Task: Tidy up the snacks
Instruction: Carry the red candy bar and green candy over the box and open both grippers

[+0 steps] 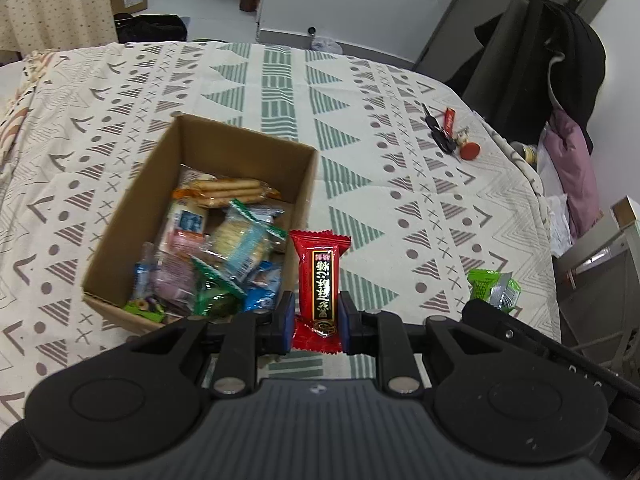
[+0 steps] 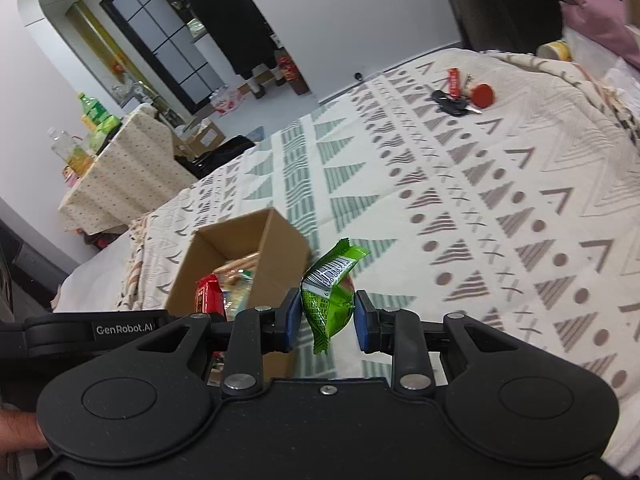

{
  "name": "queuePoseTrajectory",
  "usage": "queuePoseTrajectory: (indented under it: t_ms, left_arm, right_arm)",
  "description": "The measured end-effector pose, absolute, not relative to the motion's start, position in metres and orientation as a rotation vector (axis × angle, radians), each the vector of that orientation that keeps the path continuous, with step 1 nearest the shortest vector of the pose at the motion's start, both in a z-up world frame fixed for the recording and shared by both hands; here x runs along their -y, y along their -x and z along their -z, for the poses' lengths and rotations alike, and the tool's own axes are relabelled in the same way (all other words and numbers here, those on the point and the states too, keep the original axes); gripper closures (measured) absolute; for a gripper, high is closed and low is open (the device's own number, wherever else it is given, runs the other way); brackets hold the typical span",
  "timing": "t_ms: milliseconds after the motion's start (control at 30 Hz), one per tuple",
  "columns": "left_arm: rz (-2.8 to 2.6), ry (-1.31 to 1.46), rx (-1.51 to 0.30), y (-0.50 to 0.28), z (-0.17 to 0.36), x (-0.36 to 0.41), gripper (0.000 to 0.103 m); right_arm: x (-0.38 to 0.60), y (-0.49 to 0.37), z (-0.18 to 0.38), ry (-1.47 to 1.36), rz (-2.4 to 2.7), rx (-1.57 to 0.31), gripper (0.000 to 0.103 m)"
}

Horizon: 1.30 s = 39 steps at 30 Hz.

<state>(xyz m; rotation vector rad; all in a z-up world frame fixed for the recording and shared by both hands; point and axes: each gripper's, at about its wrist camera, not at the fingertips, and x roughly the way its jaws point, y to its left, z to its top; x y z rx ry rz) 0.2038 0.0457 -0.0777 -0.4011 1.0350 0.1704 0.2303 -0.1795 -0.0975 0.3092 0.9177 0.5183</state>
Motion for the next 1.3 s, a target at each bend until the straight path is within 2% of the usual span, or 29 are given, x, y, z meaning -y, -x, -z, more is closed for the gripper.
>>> queuePoseTrajectory:
  t_ms: [633, 1133, 1300]
  left_arm:
    - [-0.265, 0.507, -0.996, -0.196, 0.076, -0.132, 0.082]
    - [-0.242, 0.562, -1.007, -0.217, 0.092, -0.163, 0.082]
    - [-0.240, 0.552, -1.023, -0.217, 0.093, -0.173, 0.079]
  right_arm:
    - [0.104, -0.247, 0.090, -0.256, -0.610, -0.948, 0.076]
    - [0.054, -0.270, 0.090, -0.207, -0.627, -0.976, 0.076]
    - [0.040, -0.276, 0.088, -0.194, -0.628, -0.971, 0.075]
